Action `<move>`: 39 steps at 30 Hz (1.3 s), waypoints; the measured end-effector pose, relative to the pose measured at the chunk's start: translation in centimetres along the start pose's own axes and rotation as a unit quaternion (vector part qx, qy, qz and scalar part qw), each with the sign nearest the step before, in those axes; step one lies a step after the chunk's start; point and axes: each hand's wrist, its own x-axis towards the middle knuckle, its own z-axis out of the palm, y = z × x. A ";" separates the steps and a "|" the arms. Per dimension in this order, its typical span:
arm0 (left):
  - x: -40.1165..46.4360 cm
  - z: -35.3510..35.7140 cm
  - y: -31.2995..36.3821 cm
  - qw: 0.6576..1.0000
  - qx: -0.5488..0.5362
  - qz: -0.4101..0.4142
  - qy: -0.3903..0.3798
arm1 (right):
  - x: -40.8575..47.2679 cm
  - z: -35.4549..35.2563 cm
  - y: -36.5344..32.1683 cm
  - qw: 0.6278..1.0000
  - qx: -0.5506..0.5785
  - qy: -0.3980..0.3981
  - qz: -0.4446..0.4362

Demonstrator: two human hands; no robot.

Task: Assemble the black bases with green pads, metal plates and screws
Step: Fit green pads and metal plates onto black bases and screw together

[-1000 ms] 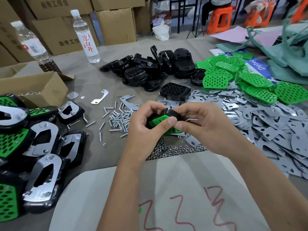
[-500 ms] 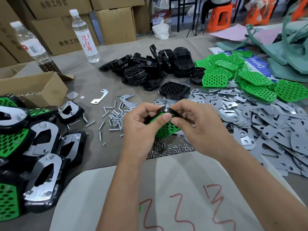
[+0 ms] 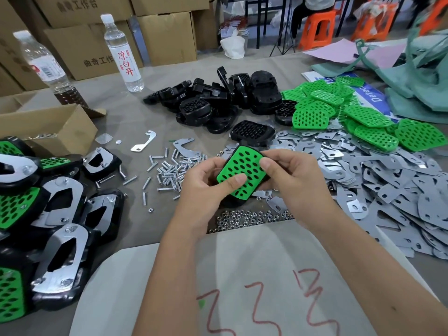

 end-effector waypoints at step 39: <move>0.5 1.7 0.2 0.976 -0.135 -0.027 0.171 | -0.2 2.6 0.1 0.973 0.203 0.075 0.077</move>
